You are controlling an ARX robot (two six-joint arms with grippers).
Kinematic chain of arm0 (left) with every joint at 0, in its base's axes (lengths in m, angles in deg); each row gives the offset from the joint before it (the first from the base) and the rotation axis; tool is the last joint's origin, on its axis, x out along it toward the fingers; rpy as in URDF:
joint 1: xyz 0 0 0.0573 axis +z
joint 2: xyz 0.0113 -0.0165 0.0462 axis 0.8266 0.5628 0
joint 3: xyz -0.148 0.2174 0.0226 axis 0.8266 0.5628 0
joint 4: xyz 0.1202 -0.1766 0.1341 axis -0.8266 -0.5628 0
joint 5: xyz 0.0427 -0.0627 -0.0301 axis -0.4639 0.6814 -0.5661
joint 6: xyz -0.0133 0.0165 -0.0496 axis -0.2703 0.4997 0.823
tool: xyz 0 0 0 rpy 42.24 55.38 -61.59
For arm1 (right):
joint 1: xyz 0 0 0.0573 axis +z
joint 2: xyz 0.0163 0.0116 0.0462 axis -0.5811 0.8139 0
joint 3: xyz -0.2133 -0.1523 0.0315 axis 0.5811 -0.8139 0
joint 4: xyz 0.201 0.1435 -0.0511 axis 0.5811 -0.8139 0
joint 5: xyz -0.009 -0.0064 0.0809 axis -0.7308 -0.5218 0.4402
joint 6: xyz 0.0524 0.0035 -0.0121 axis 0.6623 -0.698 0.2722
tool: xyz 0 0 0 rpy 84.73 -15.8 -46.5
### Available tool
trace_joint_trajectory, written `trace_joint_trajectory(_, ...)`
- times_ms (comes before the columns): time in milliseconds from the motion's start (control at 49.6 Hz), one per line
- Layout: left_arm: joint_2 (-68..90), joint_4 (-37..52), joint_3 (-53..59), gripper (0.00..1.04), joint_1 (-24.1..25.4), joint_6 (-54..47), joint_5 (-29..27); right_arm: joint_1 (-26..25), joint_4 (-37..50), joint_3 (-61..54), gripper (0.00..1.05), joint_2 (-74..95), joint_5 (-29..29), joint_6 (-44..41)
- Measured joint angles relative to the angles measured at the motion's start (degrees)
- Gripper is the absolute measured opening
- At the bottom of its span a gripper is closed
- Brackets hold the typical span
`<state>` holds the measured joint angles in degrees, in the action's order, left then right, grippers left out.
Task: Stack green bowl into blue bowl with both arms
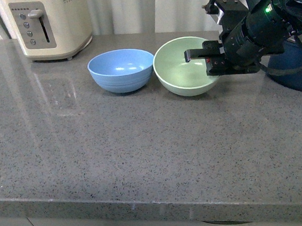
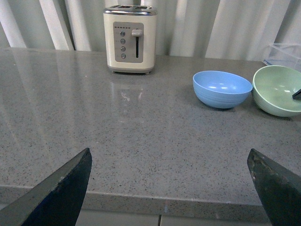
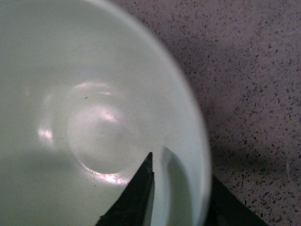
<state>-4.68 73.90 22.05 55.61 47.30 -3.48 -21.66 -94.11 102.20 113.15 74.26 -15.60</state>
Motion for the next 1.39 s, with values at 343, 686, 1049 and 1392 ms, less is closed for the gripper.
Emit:
trace_joint_trajectory(343, 0.0, 0.0, 0.0, 0.98, 0.0, 0.0, 0.0, -0.4, 1.3, -1.1, 0.01, -0.9, 0.1, 0.8)
trace_joint_trajectory(686, 0.0, 0.0, 0.0, 0.98, 0.0, 0.0, 0.0, -0.9, -1.0, -0.2, 0.01, -2.7, 0.5, -1.6)
trace_joint_trajectory(1049, 0.0, 0.0, 0.0, 0.98, 0.0, 0.0, 0.0, 2.1, -3.1, 6.4, 0.01, -5.7, 3.0, -3.6)
trace_joint_trajectory(1392, 0.0, 0.0, 0.0, 0.98, 0.0, 0.0, 0.0, 6.4, -3.8, 13.9, 0.01, -1.4, 6.8, -4.3)
